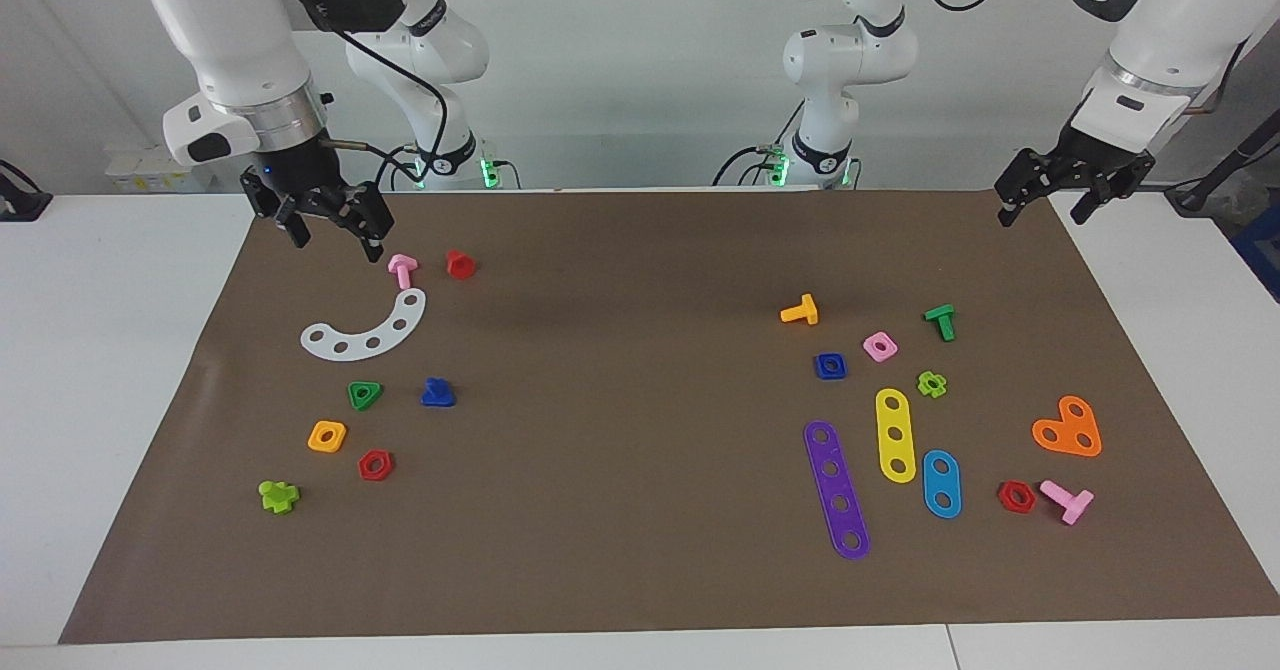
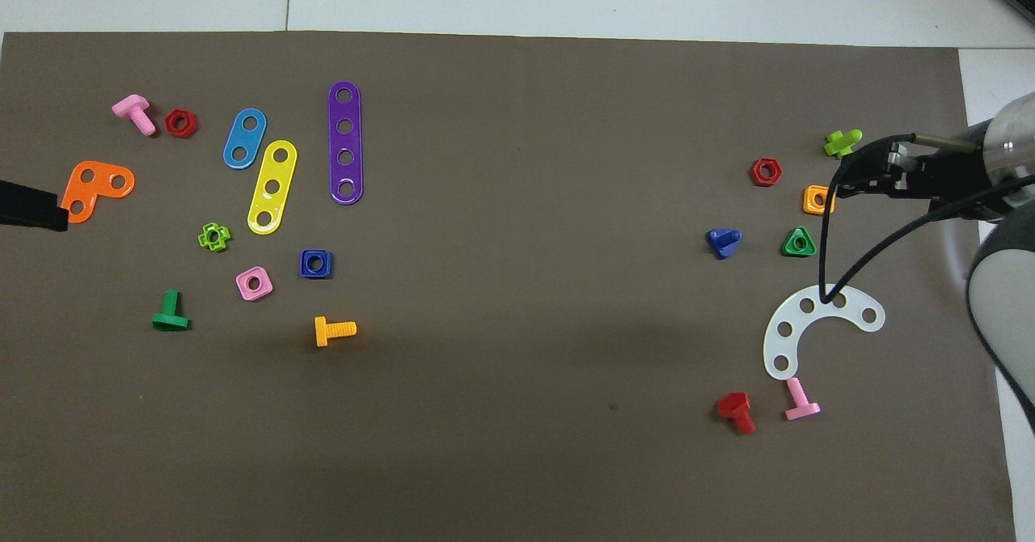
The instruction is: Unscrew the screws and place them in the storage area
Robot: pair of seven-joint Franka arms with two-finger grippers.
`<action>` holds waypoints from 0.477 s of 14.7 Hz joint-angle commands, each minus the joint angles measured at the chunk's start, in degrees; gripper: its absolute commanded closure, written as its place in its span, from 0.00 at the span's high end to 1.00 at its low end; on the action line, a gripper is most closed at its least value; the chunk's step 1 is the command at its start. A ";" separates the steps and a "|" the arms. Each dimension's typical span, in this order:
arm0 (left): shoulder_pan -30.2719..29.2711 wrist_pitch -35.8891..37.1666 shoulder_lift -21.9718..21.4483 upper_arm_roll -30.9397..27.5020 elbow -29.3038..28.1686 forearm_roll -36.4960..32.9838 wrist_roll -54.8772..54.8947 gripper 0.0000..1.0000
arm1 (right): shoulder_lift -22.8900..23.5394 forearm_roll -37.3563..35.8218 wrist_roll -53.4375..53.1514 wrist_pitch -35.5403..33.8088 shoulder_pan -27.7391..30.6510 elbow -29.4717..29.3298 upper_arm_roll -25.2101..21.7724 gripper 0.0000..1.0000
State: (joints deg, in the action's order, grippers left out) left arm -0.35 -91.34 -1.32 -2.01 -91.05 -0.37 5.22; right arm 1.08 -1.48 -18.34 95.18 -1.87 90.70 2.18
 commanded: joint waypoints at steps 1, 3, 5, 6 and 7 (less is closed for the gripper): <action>0.17 0.81 -0.79 -0.01 -0.45 -1.30 -0.47 1.00 | -0.03 1.22 3.83 -2.80 0.90 -0.96 0.28 1.00; 0.17 0.81 -0.79 -0.02 -0.45 -1.30 -0.47 1.00 | -1.17 1.22 4.53 -5.43 1.07 -0.44 0.28 1.00; 0.26 0.81 -0.79 -0.01 -0.45 -1.30 -0.47 1.00 | -2.05 1.22 5.94 -7.81 1.51 0.70 0.28 1.00; 0.17 0.81 -0.79 -0.01 -0.45 -1.30 -0.47 1.00 | -2.48 1.22 5.94 -7.56 1.51 1.32 0.28 1.00; 0.17 0.81 -0.79 -0.01 -0.45 -1.30 -0.47 1.00 | -2.58 1.13 5.94 -7.29 1.51 1.50 0.20 1.00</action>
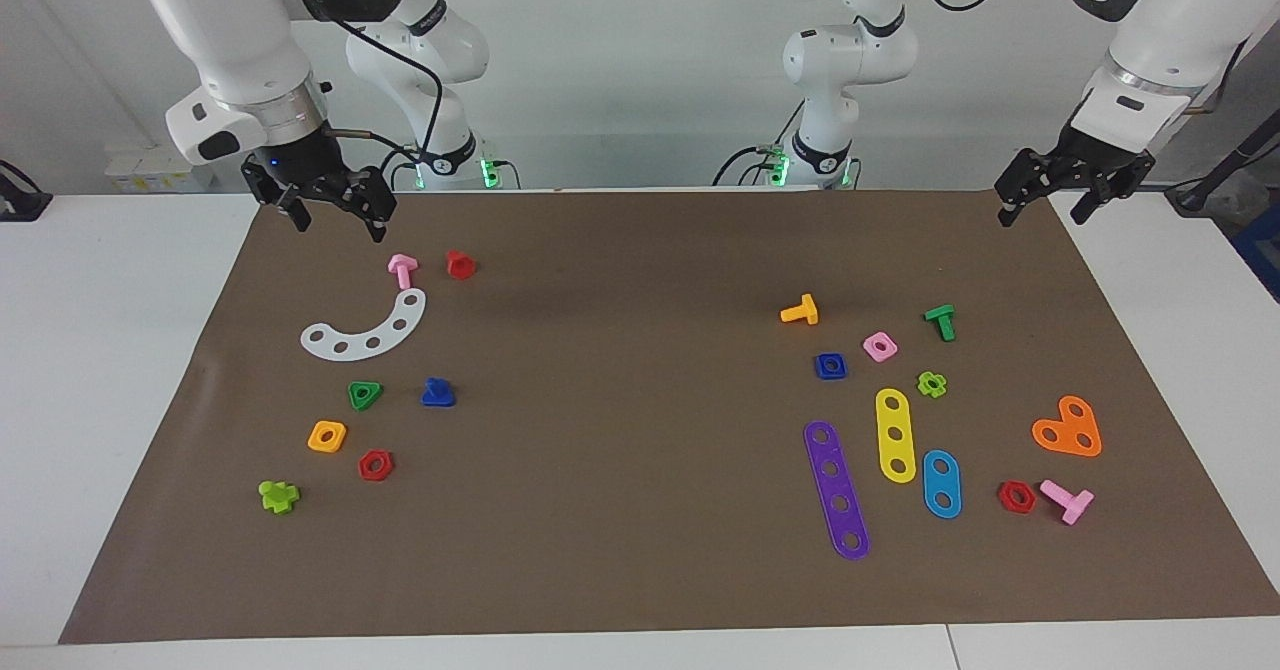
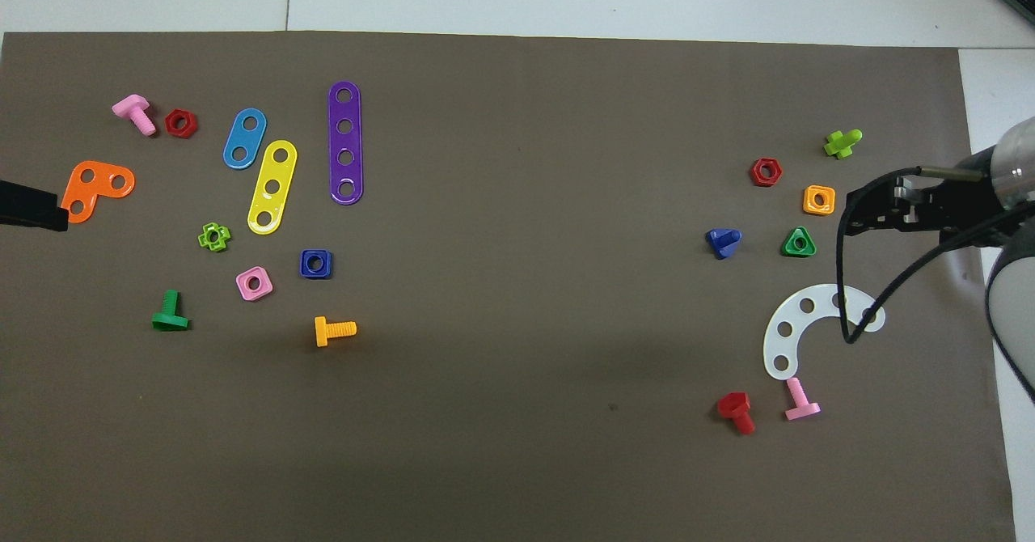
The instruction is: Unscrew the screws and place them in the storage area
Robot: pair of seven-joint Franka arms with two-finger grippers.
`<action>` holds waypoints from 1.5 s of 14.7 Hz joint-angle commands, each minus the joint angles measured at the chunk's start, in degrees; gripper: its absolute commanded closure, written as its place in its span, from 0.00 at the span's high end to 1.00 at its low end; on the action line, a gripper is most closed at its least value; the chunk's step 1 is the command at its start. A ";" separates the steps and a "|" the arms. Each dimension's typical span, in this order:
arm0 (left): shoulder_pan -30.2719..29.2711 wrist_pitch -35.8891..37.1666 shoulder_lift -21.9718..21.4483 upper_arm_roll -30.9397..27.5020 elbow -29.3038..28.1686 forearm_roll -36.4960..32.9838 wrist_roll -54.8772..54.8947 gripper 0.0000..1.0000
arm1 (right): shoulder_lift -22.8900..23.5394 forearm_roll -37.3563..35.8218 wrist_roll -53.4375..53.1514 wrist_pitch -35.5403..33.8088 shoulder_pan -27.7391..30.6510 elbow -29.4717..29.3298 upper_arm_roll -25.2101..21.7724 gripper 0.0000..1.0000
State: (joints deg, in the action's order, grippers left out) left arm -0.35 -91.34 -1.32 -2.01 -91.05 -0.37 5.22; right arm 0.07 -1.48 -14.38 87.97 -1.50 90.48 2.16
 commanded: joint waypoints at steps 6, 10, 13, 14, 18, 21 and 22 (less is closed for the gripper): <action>0.26 0.81 -0.79 -0.01 -0.45 -1.30 -0.47 1.00 | -1.12 0.43 1.99 1.14 1.67 1.28 0.30 1.00; 0.17 0.81 -0.79 -0.01 -0.45 -1.30 -0.47 1.00 | -1.03 0.16 1.99 3.00 1.59 1.28 0.39 1.00; 0.17 0.81 -0.79 -0.10 -0.45 -1.30 -0.47 1.00 | -1.21 0.33 2.08 3.61 1.15 1.81 0.48 1.00; 0.17 0.81 -0.79 -0.02 -0.45 -1.30 -0.47 1.00 | -1.30 0.42 2.08 3.61 1.15 1.90 0.48 1.00; 0.26 0.81 -0.79 -0.01 -0.45 -1.30 -0.47 1.00 | -1.38 0.51 1.99 3.61 1.15 2.07 0.48 1.00; 0.17 0.81 -0.79 -0.01 -0.45 -1.30 -0.47 1.00 | -1.38 0.51 1.64 3.61 1.06 2.16 0.48 1.00; 0.17 0.81 -0.79 -0.01 -0.45 -1.30 -0.47 1.00 | -1.38 0.51 1.64 3.61 1.06 2.16 0.48 1.00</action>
